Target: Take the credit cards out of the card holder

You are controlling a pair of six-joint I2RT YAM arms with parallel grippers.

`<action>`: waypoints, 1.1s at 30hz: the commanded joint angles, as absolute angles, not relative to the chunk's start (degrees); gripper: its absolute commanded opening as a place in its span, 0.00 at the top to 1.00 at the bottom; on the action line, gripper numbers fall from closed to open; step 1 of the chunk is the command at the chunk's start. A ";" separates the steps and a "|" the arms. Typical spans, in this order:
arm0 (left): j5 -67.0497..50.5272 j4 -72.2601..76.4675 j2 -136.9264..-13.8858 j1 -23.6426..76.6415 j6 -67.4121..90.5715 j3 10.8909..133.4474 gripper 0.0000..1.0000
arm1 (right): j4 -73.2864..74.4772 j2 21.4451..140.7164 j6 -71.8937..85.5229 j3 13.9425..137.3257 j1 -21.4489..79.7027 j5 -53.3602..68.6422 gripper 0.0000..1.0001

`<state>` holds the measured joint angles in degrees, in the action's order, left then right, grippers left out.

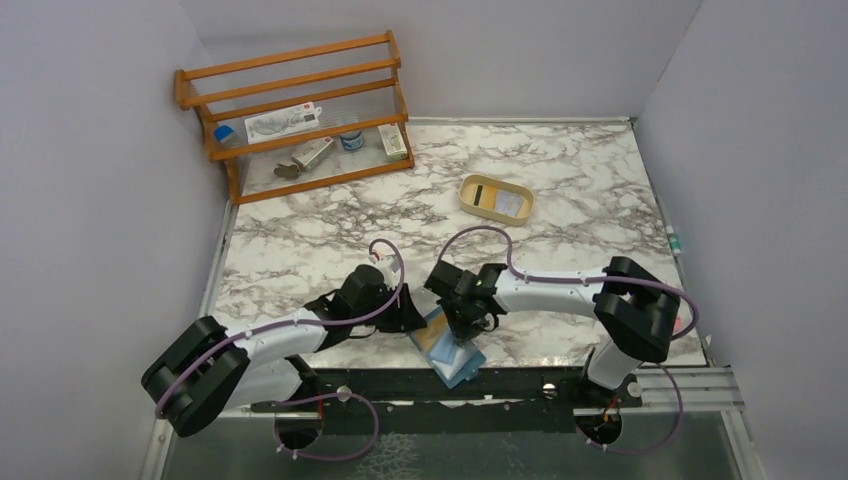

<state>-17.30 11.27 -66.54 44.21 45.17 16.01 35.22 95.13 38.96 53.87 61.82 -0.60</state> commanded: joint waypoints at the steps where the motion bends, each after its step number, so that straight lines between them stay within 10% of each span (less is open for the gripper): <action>1: -19.03 11.51 -63.76 44.31 47.43 14.75 0.53 | 26.48 101.77 33.26 52.21 58.99 -12.90 1.00; 17: -21.99 16.75 -62.56 44.99 50.49 13.19 0.54 | 15.40 108.15 20.05 56.97 49.74 -5.74 0.99; 28: -22.96 18.38 -62.28 45.96 51.86 12.36 0.96 | 13.83 109.49 16.75 58.99 46.85 -3.01 1.00; 33: -21.80 18.38 -62.14 45.94 52.10 12.13 1.00 | 13.77 108.84 16.46 59.29 46.39 -2.32 0.99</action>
<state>-20.23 16.84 -62.57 45.50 51.53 12.93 14.17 104.73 20.01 61.71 48.01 6.76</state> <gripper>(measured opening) 0.012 0.012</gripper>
